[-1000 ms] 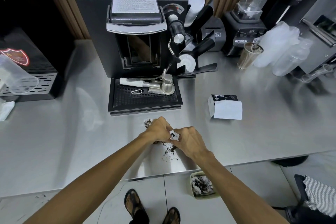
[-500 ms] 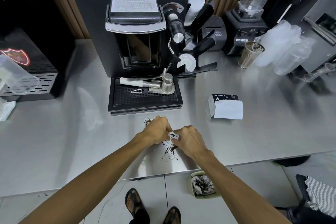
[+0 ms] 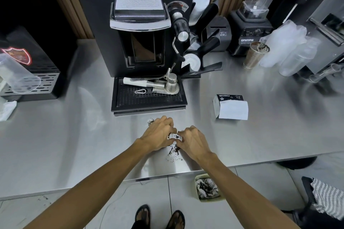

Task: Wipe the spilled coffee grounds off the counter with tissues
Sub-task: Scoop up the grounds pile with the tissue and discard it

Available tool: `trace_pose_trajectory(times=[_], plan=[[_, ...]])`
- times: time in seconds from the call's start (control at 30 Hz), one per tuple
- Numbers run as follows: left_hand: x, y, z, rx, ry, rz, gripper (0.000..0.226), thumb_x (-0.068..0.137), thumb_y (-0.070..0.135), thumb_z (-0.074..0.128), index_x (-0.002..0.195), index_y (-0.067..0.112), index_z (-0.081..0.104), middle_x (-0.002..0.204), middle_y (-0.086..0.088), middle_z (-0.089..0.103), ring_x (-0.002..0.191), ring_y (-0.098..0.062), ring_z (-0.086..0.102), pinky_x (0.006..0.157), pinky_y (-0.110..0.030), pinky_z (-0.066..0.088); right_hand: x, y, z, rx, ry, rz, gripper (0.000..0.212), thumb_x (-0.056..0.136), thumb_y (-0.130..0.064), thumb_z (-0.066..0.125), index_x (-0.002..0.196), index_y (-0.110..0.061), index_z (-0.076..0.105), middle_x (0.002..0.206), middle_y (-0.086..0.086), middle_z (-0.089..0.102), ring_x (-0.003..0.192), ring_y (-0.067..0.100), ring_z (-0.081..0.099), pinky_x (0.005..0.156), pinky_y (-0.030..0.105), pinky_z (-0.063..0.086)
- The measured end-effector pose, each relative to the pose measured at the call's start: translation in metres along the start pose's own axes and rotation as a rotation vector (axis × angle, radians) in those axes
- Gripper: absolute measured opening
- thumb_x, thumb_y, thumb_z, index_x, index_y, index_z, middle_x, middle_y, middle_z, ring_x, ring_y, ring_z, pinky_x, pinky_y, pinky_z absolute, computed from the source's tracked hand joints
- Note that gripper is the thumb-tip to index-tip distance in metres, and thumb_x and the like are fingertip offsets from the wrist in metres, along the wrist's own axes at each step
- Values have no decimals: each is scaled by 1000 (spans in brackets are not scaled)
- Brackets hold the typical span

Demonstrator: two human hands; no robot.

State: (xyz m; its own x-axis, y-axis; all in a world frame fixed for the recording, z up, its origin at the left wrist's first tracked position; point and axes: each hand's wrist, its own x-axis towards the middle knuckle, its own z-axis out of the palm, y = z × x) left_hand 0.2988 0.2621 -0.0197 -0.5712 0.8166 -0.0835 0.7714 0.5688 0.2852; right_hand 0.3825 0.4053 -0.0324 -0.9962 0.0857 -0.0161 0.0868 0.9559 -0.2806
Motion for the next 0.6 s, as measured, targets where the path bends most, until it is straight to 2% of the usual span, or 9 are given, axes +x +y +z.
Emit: trace_pose_trajectory(times=[0.13, 0.33, 0.6], plan=[[-1, -2, 4, 28, 40, 64, 32, 87, 42, 63, 110, 22, 69, 106, 4, 56, 101, -19, 45, 84, -30, 34, -2, -5, 1, -7, 37, 10, 26, 87, -32, 61, 97, -12, 73, 80, 10, 67, 85, 24, 56, 66, 33, 46], [-3, -7, 10, 118, 99, 158, 28, 82, 39, 63, 101, 19, 70, 96, 3, 57, 92, -19, 49, 79, -33, 40, -6, -13, 0, -47, 76, 38, 18, 80, -23, 65, 83, -8, 73, 70, 8, 65, 76, 23, 57, 57, 28, 38], [-2, -15, 13, 87, 158, 218, 29, 81, 40, 67, 99, 19, 72, 89, 4, 56, 87, -17, 48, 75, -33, 41, -11, -16, 2, -72, 122, 89, 22, 78, -32, 67, 81, -11, 72, 71, 4, 66, 74, 20, 56, 55, 33, 50]])
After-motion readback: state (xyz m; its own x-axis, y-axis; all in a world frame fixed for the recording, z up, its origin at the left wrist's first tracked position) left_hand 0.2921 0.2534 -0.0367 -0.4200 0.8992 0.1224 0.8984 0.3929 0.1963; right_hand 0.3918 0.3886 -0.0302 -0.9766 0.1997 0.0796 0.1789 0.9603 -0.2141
